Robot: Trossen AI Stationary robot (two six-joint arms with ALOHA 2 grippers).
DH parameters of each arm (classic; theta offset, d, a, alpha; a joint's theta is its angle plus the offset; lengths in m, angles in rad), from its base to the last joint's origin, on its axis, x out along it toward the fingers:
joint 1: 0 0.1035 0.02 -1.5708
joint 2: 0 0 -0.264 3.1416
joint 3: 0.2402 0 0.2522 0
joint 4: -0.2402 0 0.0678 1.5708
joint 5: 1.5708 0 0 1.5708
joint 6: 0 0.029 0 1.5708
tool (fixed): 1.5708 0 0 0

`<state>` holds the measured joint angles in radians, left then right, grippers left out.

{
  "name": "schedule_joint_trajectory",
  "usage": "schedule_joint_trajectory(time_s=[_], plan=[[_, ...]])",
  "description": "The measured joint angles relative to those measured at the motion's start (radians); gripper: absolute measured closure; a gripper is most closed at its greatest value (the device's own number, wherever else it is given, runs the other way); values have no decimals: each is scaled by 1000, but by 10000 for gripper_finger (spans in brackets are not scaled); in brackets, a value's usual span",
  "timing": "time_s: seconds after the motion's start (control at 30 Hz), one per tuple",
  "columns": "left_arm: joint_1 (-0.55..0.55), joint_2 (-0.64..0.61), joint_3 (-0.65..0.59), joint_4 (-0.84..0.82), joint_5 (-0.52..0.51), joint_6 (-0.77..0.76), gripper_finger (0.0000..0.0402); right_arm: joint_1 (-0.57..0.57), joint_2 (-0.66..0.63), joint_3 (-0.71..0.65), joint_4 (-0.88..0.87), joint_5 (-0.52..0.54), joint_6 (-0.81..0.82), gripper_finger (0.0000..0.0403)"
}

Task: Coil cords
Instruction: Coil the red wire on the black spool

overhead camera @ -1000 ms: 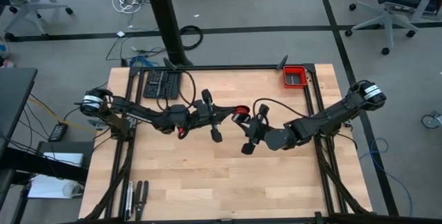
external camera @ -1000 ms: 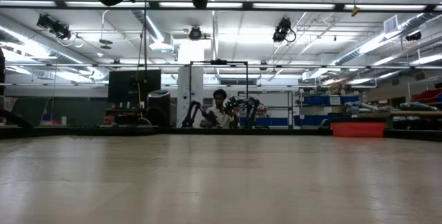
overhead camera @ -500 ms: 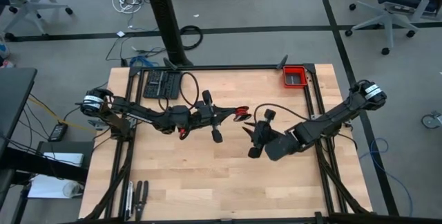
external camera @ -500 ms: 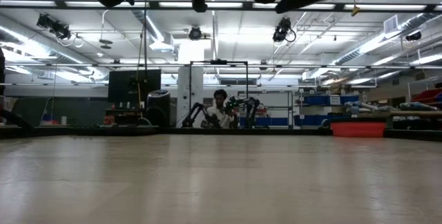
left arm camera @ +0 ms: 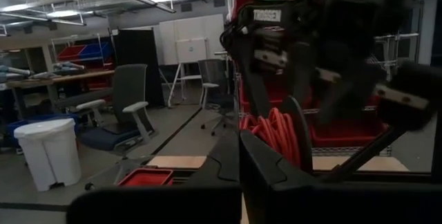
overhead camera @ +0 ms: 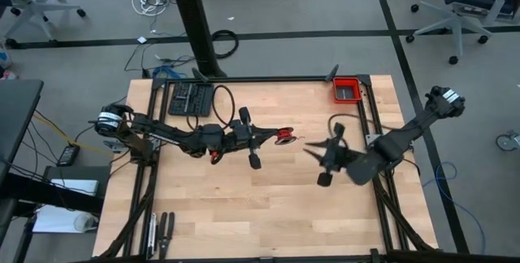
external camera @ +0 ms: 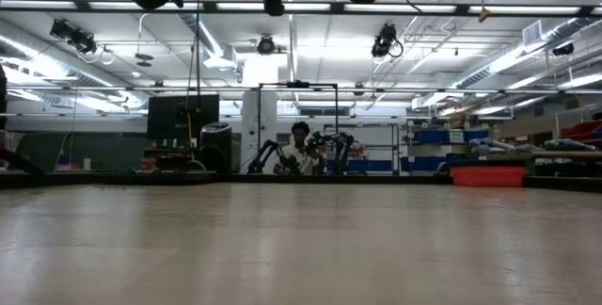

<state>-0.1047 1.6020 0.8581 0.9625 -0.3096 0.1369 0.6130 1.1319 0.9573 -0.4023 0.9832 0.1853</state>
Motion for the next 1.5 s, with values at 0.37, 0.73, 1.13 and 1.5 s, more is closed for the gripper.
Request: schedule_joint_trajectory(time_s=[0.37,0.73,1.13,1.5], plan=[[0,0,0,7,44,2,401,-143,-26,0,190,-221,-214,333],[0,0,0,18,64,10,401,-235,-23,0,262,-407,-255,338],[1,-2,0,29,37,-7,401,-267,42,0,277,-393,-288,397],[0,-8,2,30,-33,10,346,-254,33,0,261,-345,-274,401]])
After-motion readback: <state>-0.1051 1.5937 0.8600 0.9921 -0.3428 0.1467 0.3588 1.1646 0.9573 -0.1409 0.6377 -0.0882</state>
